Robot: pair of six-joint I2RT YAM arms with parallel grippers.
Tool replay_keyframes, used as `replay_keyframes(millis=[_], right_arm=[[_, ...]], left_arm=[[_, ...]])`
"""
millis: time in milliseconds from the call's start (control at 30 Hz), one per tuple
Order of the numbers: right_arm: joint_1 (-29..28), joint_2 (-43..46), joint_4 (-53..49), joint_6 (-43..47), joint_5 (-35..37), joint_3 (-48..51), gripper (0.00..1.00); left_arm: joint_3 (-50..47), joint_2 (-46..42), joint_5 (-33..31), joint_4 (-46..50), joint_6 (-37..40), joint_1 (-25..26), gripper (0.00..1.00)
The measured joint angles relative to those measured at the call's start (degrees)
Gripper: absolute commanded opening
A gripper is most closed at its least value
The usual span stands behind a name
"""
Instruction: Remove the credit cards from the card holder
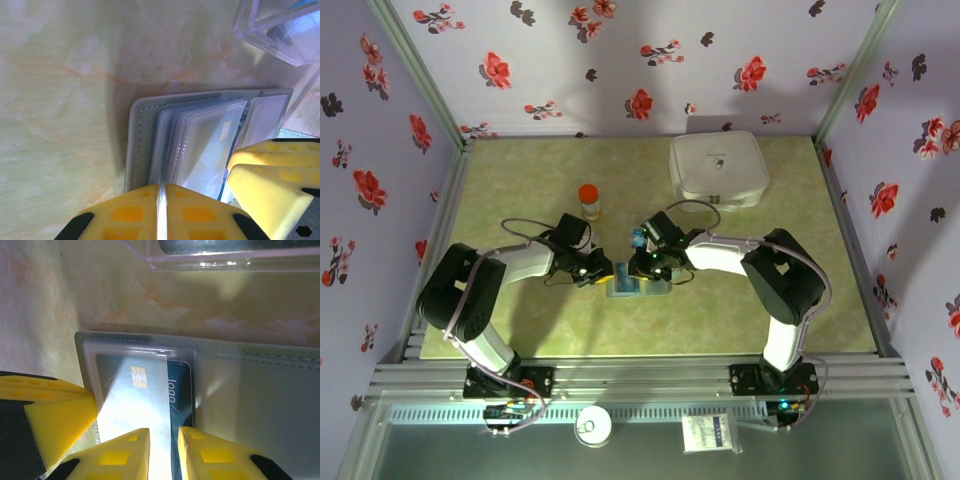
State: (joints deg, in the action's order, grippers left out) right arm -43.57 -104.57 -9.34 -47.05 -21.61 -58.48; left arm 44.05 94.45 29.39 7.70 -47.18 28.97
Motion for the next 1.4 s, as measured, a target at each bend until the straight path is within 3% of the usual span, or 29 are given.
replay_keyframes(millis=[400, 800, 1000, 1400], right_arm=[[0.0, 2.1, -1.2, 0.1, 1.5, 0.3, 0.25], [0.7, 3.5, 1.6, -0.5, 1.6, 3.7, 0.26], [2.1, 3.4, 4.0, -1.2, -0.1, 5.2, 0.26], [3.0, 2.9, 8.0, -1.6, -3.1, 6.9, 0.24]], left_arm=[[0.3, -1.6, 0.3, 1.4, 1.1, -0.1, 0.10], [3.5, -2.6, 0.0, 4.3, 1.5, 2.3, 0.02], [6.1, -0.1, -1.9, 5.3, 2.6, 4.9, 0.00], [6.3, 2.7, -3.5, 6.7, 4.3, 5.2, 0.00]])
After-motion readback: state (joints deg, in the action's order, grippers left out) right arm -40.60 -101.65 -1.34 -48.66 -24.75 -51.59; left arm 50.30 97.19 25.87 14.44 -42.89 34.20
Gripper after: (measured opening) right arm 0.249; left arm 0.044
